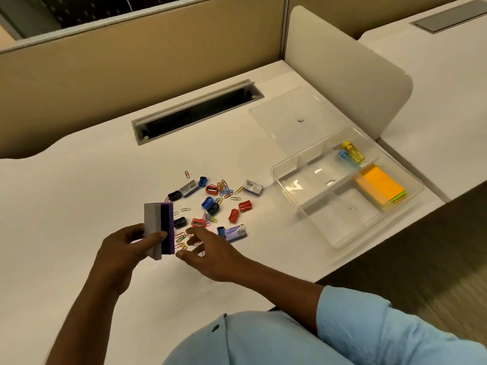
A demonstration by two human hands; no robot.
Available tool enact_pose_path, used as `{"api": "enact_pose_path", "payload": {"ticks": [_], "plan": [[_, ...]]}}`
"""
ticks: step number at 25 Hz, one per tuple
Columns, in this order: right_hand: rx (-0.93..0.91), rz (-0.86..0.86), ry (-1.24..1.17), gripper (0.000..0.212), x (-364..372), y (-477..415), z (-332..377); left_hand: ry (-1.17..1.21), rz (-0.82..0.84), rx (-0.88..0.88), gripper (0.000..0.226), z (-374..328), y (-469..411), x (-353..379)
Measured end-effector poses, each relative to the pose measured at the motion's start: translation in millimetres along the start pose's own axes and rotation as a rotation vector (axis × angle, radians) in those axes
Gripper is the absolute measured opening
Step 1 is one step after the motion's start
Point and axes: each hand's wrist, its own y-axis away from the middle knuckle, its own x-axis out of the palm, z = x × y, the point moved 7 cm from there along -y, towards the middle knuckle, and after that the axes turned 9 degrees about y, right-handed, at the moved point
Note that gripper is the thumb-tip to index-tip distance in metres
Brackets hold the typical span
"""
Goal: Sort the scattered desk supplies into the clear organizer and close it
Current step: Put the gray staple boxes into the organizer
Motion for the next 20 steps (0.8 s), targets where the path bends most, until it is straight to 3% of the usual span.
{"api": "enact_pose_path", "payload": {"ticks": [5, 8, 15, 20], "plan": [[-0.134, -0.162, -0.085, 0.048, -36, 5, 18, 0.390, 0.173, -0.114, 0.018, -17, 2, 69], [-0.074, -0.191, -0.138, 0.048, -64, 7, 6, 0.465, 0.263, -0.083, 0.029, -28, -1, 101], [-0.028, -0.526, -0.158, 0.056, -138, 32, -39, 0.384, 0.493, -0.025, 0.034, -42, 12, 184], [0.056, -0.682, -0.082, 0.057, -193, 46, -76, 0.258, 0.441, -0.036, 0.021, -48, 3, 230]]}}
